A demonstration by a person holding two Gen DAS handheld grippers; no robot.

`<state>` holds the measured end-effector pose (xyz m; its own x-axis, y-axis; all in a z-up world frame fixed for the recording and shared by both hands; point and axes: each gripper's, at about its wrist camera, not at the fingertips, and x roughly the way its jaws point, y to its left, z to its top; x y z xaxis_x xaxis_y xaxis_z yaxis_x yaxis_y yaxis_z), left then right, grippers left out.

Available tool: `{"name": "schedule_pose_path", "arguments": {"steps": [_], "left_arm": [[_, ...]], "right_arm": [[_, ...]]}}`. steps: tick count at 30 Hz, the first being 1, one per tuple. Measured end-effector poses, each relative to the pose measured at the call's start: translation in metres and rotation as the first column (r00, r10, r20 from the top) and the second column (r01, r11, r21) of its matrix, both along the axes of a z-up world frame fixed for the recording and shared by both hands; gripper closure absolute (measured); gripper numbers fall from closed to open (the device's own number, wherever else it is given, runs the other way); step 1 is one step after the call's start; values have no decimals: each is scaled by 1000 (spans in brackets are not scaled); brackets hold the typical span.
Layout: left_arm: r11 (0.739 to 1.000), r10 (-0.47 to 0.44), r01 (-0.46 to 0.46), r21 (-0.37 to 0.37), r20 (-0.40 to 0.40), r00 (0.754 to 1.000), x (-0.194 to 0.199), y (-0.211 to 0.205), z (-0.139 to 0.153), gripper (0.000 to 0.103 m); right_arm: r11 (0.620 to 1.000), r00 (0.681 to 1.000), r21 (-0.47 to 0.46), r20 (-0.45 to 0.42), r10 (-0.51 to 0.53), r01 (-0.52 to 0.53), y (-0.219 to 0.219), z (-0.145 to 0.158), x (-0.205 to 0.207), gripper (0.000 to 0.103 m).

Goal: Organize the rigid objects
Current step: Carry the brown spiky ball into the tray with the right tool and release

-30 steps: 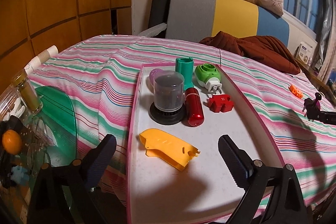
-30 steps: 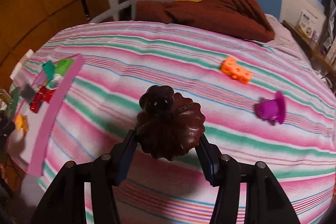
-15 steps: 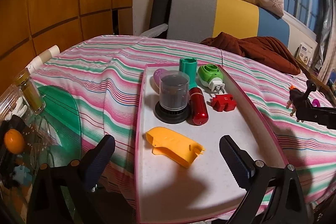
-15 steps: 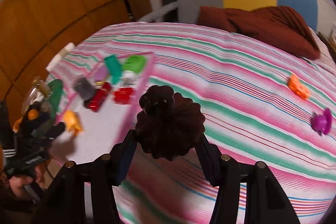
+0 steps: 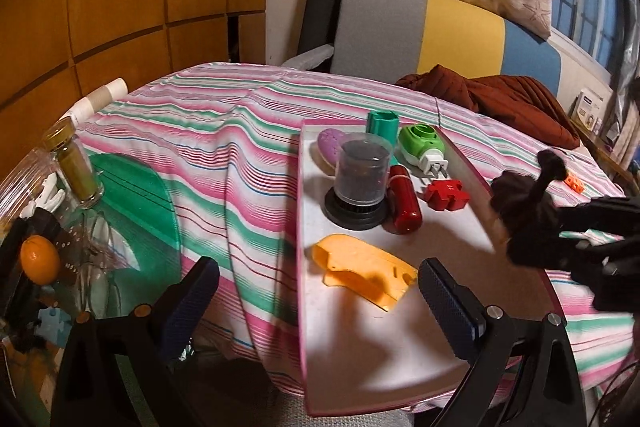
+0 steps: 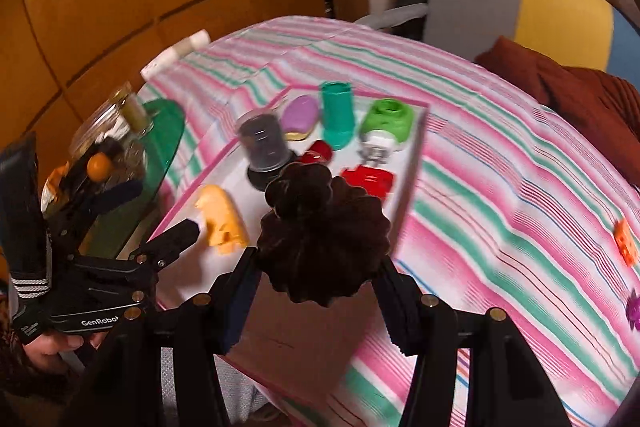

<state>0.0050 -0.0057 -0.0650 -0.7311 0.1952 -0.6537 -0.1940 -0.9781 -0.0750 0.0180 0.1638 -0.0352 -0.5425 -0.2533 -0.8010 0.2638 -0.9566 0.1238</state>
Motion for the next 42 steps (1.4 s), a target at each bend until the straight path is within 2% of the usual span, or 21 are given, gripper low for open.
{"name": "schedule_pose_path", "arguments": {"steps": [7,12,18,28,31,38,42], "left_arm": [[1000,23,-22,11,-7,1000,1,-10,1,2],[1000,23,-23,16,-5,1000,1,-11,1,2],[1000,19,-19,14,-2,1000,2,-10,0,2],[1000,14,-14,15,-1,1000,2,-7,-1,2],[1000,12,-12,13,-3,1000,3,-6,0,2],[1000,4,-4,-11,7,1000,4,-1,-1,2],[1000,-3,3,-10,13,1000,5,1,-2,2]], "right_arm": [[1000,998,18,60,19,-20,-23,-15,-12,47],[999,995,42,98,-28,24,-24,-26,-24,47],[998,990,20,123,-69,67,-19,-35,-43,46],[997,996,39,63,-67,65,-11,-18,-27,46],[995,996,74,59,-63,59,-13,-17,-23,46],[1000,999,-5,51,7,-7,-19,-15,-21,47],[999,999,-22,5,-36,36,-4,1,-15,47]]}}
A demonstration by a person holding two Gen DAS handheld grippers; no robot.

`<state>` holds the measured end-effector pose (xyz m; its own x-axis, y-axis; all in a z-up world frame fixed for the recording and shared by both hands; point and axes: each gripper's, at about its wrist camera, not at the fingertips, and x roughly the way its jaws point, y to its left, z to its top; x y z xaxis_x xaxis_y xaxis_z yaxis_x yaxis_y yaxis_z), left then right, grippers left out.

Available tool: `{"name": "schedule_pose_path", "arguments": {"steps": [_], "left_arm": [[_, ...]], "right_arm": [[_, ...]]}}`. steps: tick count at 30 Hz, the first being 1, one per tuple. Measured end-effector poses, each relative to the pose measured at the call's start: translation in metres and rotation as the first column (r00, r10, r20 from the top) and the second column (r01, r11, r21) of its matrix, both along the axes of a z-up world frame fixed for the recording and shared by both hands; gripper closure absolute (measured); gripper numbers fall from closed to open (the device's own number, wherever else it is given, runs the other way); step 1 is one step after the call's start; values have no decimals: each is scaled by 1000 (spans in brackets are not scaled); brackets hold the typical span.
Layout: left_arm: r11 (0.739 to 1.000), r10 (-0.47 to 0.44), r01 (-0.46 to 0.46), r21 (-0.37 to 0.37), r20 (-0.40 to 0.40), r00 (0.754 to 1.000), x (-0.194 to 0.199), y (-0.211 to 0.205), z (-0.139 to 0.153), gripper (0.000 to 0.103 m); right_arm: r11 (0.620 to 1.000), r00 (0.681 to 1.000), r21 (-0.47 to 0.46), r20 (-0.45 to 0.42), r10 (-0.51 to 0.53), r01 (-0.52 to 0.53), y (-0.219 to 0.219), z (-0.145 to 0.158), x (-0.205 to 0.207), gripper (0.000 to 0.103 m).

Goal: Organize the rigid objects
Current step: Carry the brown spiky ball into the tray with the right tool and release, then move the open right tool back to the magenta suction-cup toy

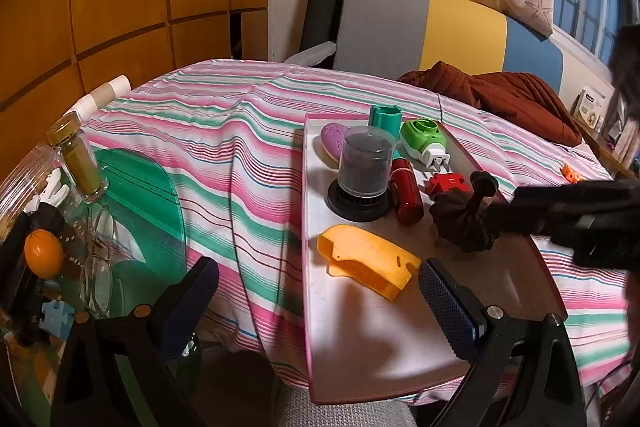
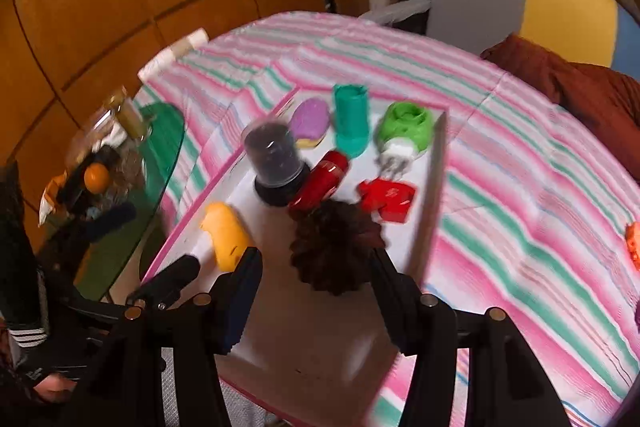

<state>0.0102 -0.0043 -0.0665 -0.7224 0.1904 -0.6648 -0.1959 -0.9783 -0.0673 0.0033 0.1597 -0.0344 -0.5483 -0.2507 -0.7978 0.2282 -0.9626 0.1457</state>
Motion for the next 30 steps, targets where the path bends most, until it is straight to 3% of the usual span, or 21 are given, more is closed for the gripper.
{"name": "schedule_pose_path", "arguments": {"steps": [6,9,21,30], "left_arm": [[999,-38,38,-13,-8,999,2,12,3,2],[997,-68,68,-23,-15,998,5,22,5,2],[971,-229,225,-78,-53,972,20,68,19,2],[938,-339,333,-96,-54,939,31,113,29,2]], "right_arm": [[988,987,-15,-18,-157,157,53,16,4,47],[975,975,20,-14,-222,222,80,16,9,47],[921,927,124,22,-374,369,154,-11,31,47],[858,893,280,0,-450,431,220,-19,36,47]]}}
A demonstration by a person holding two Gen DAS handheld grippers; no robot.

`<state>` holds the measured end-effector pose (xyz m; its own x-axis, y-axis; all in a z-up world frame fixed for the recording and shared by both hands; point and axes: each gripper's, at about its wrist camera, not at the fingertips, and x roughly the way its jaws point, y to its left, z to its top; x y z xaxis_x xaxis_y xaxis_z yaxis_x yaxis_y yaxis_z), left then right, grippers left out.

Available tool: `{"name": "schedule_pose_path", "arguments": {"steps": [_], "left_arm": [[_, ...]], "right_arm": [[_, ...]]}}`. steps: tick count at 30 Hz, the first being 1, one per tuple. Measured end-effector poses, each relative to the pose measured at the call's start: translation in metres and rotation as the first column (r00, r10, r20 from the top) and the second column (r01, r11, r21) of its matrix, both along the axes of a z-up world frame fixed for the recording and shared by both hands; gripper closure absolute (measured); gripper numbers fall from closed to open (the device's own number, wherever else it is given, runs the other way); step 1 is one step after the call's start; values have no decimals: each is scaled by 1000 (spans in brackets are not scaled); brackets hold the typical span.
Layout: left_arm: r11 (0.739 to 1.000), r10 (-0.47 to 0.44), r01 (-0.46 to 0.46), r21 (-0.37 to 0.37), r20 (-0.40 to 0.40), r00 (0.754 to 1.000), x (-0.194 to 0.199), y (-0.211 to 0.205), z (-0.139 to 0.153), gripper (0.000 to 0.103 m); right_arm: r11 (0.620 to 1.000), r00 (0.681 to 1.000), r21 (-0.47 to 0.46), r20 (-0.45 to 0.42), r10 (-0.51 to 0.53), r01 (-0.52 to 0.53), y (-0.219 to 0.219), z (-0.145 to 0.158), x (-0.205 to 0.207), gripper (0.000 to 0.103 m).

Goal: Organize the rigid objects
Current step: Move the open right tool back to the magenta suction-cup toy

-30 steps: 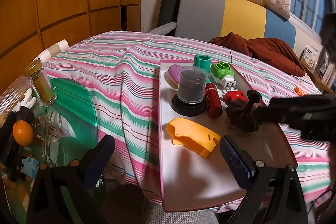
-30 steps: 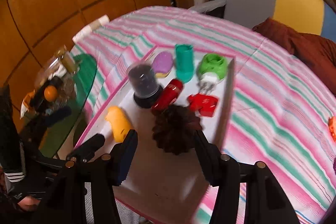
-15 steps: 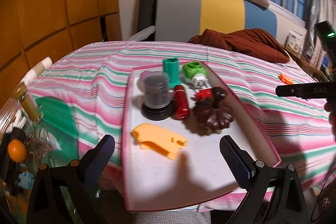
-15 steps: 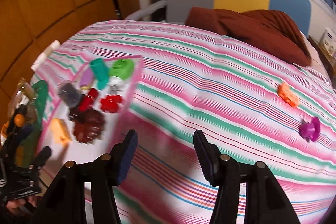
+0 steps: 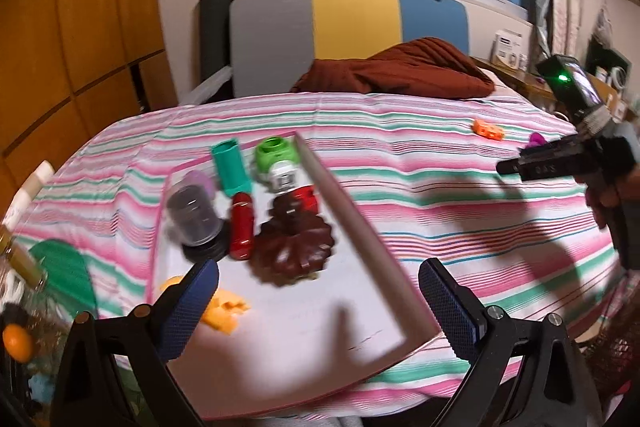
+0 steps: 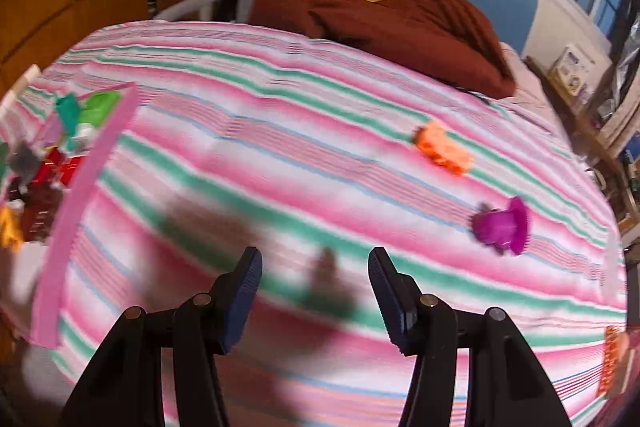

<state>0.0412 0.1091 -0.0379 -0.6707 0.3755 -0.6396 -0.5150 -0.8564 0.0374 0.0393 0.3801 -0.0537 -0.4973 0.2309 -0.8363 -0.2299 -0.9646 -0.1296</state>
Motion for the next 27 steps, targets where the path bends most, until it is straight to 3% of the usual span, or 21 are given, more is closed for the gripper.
{"name": "schedule_pose_path", "arguments": {"steps": [5,9,14,19,27], "left_arm": [[999,-38,38,-12,5,999,7,19,1,2],[996,-68,67,-54,-8,998,14,32,-3,2],[992,-91,90,-88,-7,996,18,41,-6,2],[989,-105,104,-103,-3,994,18,51,-9,2],[985,-128,126,-118,-8,992,21,61,-11,2]], "right_arm": [[996,998,70,-38,-44,47,46,4,-7,47],[994,991,53,-100,-87,93,89,9,-10,47],[984,975,-92,-152,-163,150,136,5,-6,47],[923,924,-204,-138,-357,327,186,4,11,47],[754,777,-322,-81,-624,572,247,0,54,47]]}}
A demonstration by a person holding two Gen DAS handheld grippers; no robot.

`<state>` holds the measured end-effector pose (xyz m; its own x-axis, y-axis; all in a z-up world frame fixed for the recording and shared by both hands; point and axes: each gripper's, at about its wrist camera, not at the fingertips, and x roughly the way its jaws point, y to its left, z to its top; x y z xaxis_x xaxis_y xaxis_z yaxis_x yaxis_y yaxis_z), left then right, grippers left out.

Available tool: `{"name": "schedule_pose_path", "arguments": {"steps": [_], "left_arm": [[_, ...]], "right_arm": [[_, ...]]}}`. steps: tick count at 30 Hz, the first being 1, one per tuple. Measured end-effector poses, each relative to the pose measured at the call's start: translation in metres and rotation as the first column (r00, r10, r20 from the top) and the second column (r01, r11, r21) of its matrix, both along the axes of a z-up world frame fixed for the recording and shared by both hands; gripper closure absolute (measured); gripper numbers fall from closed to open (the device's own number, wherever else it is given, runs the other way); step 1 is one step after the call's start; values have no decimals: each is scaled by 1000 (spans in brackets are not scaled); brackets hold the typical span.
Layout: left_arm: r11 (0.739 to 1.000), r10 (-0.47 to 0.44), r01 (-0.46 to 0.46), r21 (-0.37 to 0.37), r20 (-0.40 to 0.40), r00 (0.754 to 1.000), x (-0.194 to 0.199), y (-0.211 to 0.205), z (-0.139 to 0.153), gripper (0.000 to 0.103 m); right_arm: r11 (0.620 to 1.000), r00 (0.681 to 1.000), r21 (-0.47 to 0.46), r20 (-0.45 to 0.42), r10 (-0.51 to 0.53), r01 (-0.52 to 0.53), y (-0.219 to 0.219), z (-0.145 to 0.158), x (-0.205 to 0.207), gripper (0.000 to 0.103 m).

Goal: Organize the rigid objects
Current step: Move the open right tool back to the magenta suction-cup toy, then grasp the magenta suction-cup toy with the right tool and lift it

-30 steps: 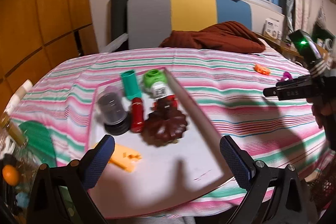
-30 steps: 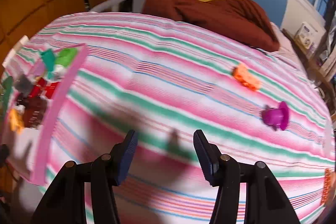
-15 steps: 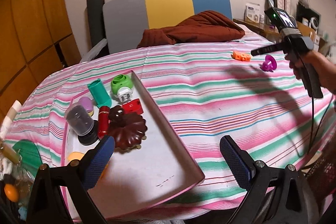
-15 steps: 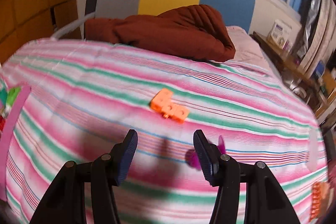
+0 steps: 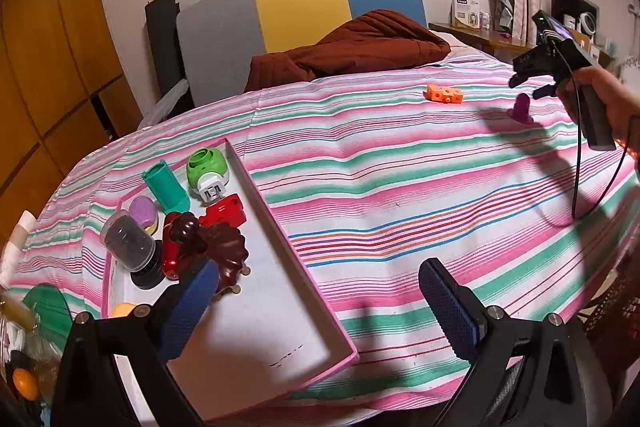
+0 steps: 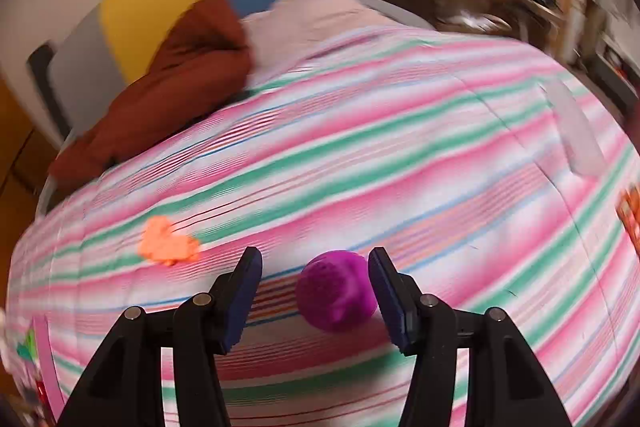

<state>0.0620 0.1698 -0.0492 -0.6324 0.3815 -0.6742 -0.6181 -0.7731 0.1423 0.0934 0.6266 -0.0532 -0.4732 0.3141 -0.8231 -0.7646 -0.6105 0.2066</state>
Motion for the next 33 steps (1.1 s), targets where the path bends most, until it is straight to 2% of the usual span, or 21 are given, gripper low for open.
{"name": "schedule_pose_path", "arguments": {"steps": [4,6,8,11,14,17,19,22,24,31,33], "left_arm": [[1000,6,-6,6,6,1000,-1,0,0,2],[1000,9,-9,9,11,1000,-1,0,0,2],[1000,14,-14,10,17,1000,-2,1,0,2],[1000,15,-15,15,21,1000,-2,3,0,2],[1000,13,-14,25,22,1000,-4,6,3,2],[999,16,-17,43,40,999,-9,11,6,2],[998,15,-18,60,53,998,-13,16,8,2],[997,10,-14,81,59,998,-17,29,14,1],[996,-1,-5,93,59,998,-20,40,17,0],[994,-51,43,96,77,996,-38,97,21,0],[996,-60,54,72,80,995,-46,122,19,0]], "right_arm": [[997,997,-5,-41,-71,71,7,9,19,47],[997,995,25,-64,-71,72,0,18,24,43],[997,998,66,-51,-33,36,-11,23,20,39],[991,999,132,38,22,-27,-27,20,3,39],[984,991,158,117,58,-76,-34,11,-9,39],[988,978,135,203,47,-75,-32,-6,-13,39],[995,976,80,216,42,-61,-22,-19,-14,40],[999,989,19,142,38,-42,-10,-23,-11,54],[999,992,5,123,38,-39,-6,-23,-8,70],[999,987,-12,153,43,-41,-11,-19,-5,70],[999,986,-17,160,41,-38,-11,-19,-5,70]]}}
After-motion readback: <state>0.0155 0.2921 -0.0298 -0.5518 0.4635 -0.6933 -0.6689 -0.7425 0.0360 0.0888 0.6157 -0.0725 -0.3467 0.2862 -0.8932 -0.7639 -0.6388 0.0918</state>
